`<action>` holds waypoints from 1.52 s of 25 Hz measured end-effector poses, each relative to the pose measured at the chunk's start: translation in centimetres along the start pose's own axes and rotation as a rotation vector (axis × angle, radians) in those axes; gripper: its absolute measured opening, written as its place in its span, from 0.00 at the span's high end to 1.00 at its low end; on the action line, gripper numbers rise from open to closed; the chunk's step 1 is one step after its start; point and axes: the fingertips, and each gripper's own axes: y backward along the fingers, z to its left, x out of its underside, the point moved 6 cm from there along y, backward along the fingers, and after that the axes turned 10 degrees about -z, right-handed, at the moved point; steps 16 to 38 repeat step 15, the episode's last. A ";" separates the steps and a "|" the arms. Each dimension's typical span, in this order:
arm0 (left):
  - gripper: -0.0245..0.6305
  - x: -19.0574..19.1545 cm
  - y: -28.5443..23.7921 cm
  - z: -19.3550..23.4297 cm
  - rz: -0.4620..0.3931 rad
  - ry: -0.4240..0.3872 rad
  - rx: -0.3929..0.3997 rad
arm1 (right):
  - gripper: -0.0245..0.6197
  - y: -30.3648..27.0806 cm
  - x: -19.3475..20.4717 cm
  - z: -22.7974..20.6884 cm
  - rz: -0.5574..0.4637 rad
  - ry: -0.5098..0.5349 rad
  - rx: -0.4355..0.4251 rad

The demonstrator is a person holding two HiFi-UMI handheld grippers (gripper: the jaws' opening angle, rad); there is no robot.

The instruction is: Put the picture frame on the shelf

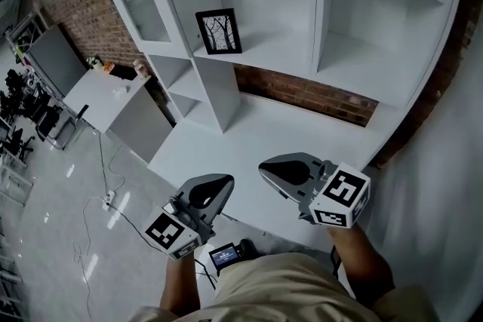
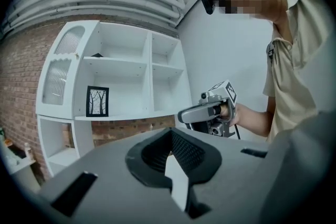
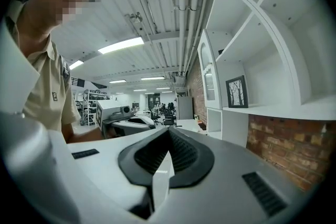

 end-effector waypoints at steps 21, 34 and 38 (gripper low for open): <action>0.95 0.8 0.9 -0.4 -0.003 0.004 -0.008 | 0.95 -0.2 0.8 0.4 0.022 -0.003 0.012; 0.95 0.8 0.9 -0.4 -0.003 0.004 -0.008 | 0.95 -0.2 0.8 0.4 0.022 -0.003 0.012; 0.95 0.8 0.9 -0.4 -0.003 0.004 -0.008 | 0.95 -0.2 0.8 0.4 0.022 -0.003 0.012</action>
